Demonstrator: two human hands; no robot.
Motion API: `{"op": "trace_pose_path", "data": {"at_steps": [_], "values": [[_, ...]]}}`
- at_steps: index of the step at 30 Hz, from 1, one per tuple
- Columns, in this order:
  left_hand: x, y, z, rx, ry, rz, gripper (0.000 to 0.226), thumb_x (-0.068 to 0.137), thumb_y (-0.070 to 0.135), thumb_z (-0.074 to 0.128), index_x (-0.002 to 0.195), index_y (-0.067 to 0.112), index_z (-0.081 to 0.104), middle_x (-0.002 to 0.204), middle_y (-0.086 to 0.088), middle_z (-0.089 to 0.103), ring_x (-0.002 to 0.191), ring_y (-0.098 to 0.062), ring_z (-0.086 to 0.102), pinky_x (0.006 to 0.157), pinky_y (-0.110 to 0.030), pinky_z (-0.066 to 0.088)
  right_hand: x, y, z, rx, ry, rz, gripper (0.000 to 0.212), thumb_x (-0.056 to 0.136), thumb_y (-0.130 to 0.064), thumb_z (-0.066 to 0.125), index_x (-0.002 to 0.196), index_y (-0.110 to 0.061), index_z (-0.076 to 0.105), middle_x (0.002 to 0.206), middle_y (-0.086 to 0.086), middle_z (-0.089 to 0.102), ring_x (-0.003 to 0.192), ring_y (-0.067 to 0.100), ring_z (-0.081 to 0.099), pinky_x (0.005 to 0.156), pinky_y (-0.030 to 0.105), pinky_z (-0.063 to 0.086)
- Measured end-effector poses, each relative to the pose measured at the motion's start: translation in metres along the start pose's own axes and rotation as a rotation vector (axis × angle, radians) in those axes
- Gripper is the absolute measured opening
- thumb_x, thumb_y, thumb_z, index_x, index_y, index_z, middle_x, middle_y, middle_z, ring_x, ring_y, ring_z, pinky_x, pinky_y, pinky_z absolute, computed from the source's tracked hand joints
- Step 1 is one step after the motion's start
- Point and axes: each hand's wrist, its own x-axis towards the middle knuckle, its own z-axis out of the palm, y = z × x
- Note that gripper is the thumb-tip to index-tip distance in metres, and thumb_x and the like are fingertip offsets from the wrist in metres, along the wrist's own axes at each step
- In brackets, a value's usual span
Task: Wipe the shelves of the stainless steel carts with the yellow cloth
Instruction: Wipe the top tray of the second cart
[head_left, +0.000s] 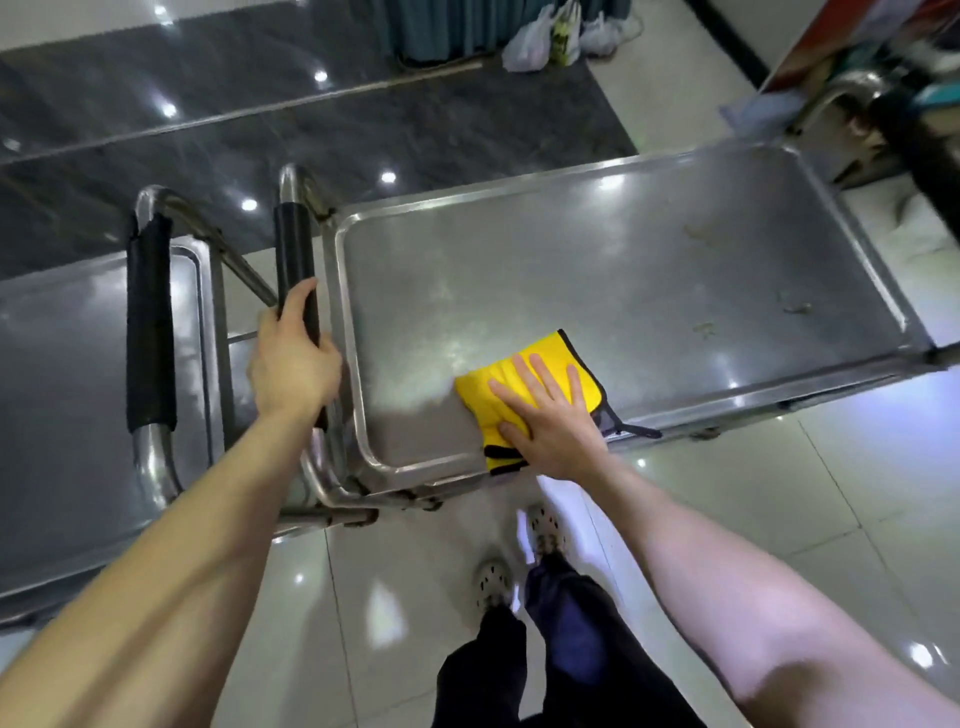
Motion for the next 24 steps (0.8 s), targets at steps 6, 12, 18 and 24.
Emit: {"op": "trace_pose_path", "data": {"at_steps": [6,12,18,24], "values": [[0.009,-0.004,0.005,0.239,0.112,0.138,0.066,0.096,0.031,0.070,0.156,0.038,0.044,0.161,-0.016,0.038,0.147,-0.040,0.042,0.115,-0.062,0.044,-0.029,0.112,-0.028,0.033,-0.111,0.371,0.073,0.103,-0.081,0.021,0.164,-0.058,-0.012,0.174,-0.007,-0.032,0.160,0.018,-0.033,0.128,0.065,-0.012],[0.002,0.046,0.027,0.668,-0.002,0.665,0.051,0.089,0.033,0.078,0.132,0.015,0.059,0.138,-0.020,0.054,0.127,-0.043,0.052,0.109,-0.056,0.041,-0.030,0.111,-0.021,0.041,-0.030,0.342,0.082,0.102,-0.082,0.026,0.169,-0.048,-0.007,0.177,0.003,-0.024,0.163,0.027,-0.025,0.126,0.071,-0.004],[-0.039,0.187,0.138,0.510,-0.498,0.529,0.084,0.091,0.019,0.074,0.164,0.013,0.034,0.164,-0.014,0.040,0.145,-0.039,0.047,0.117,-0.047,0.043,-0.027,0.115,-0.011,0.011,-0.010,0.287,0.078,0.105,-0.077,0.022,0.169,-0.044,-0.007,0.176,0.008,-0.026,0.162,0.035,-0.024,0.124,0.072,-0.006],[-0.044,0.232,0.201,0.484,-0.652,0.293,0.067,0.097,0.013,0.059,0.160,0.008,0.038,0.166,-0.018,0.035,0.149,-0.042,0.044,0.119,-0.045,0.042,-0.036,0.157,0.000,0.040,0.056,0.119,0.072,0.108,-0.064,0.027,0.171,-0.040,0.004,0.179,0.005,-0.017,0.164,0.033,-0.018,0.125,0.072,-0.003]]}}
